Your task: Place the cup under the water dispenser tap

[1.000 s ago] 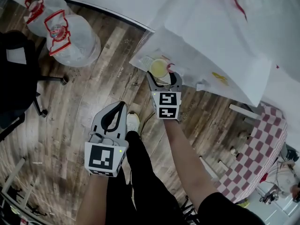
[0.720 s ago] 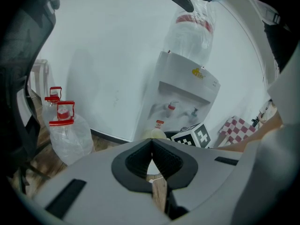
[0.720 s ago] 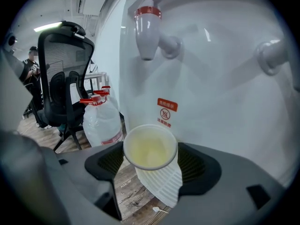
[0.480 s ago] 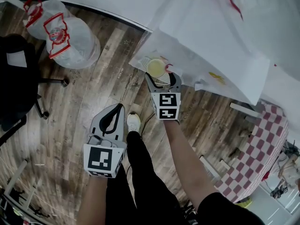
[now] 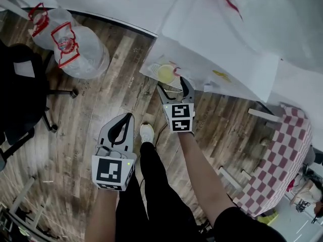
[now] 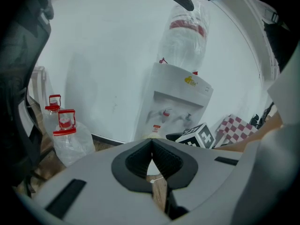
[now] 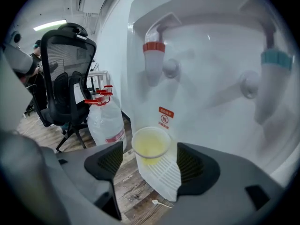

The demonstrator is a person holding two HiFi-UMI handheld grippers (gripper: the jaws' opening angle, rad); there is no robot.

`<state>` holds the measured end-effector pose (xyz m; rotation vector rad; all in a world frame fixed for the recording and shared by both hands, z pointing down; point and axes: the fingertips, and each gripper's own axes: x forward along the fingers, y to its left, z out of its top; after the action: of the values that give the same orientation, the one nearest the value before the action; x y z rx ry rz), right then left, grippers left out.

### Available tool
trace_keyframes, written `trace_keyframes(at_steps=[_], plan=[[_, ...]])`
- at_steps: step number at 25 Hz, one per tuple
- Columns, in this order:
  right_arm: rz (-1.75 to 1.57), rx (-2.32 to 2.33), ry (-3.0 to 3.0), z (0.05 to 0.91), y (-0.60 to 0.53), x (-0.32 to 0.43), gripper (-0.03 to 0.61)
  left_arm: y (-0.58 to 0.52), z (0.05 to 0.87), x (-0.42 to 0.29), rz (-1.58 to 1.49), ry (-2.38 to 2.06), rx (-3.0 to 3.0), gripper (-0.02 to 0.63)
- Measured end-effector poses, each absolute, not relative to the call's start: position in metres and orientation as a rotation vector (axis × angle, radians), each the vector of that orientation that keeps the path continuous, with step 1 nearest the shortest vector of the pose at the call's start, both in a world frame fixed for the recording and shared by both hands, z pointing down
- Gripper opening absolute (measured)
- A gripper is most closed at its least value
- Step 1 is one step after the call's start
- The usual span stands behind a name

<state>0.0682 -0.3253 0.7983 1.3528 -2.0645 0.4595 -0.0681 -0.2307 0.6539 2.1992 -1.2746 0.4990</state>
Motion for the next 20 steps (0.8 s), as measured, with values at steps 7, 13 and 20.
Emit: trace_keyframes(at_steps=[7, 13, 20], plan=[[0.505, 1.354, -2.042, 0.754, -0.282, 0.072, 0.237, -0.215, 0.614, -0.070, 0.507, -1.250, 2.244, 0.014], [0.538, 1.393, -2.050, 0.712, -0.243, 0.069, 0.056, -0.188, 0.572, -0.076, 0.501, -1.215, 2.296, 0.014], [0.633, 1.388, -2.098, 0.650, -0.188, 0.049, 0.021, -0.140, 0.522, -0.096, 0.505, -1.170, 2.339, 0.015]])
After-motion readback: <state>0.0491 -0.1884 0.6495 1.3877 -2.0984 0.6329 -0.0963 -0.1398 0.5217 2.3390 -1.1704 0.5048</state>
